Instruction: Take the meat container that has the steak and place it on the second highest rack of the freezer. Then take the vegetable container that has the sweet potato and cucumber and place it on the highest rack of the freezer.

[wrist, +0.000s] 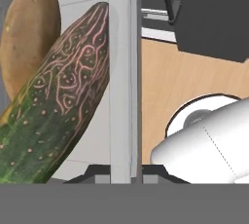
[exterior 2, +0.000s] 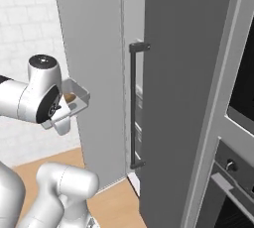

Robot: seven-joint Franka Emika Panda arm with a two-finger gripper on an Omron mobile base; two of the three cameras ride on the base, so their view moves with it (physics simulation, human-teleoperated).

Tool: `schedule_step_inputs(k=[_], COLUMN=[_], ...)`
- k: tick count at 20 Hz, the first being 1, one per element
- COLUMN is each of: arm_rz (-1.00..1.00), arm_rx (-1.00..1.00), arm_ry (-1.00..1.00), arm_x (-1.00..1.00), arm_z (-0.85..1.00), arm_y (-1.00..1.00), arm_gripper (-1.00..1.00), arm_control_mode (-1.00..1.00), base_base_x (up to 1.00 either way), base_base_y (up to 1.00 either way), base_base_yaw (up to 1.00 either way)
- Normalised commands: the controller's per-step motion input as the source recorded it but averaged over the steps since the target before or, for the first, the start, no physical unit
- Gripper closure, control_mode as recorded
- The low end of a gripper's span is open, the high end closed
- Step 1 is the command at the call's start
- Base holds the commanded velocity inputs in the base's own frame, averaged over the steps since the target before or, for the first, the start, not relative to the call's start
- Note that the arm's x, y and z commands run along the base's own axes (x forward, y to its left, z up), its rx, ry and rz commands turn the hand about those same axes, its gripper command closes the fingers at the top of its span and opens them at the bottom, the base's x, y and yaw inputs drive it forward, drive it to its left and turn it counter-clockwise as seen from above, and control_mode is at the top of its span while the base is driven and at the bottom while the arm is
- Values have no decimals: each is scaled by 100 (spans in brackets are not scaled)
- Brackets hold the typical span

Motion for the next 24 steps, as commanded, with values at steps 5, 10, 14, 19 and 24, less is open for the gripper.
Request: schedule_step_inputs(k=[5, 10, 14, 19, 24], arm_rz=[0, 0, 0, 0, 0], arm_rx=[0, 0, 0, 0, 0], arm_ry=[0, 0, 0, 0, 0], arm_x=[0, 0, 0, 0, 0], arm_z=[0, 0, 0, 0, 0], arm_y=[0, 0, 0, 0, 0], arm_gripper=[100, 100, 100, 100, 100], arm_control_mode=[100, 100, 100, 100, 100], base_base_x=[50, 59, 43, 30, 52], base_base_y=[16, 10, 0, 14, 37], base_base_yaw=[-29, -31, -30, -31, -22])
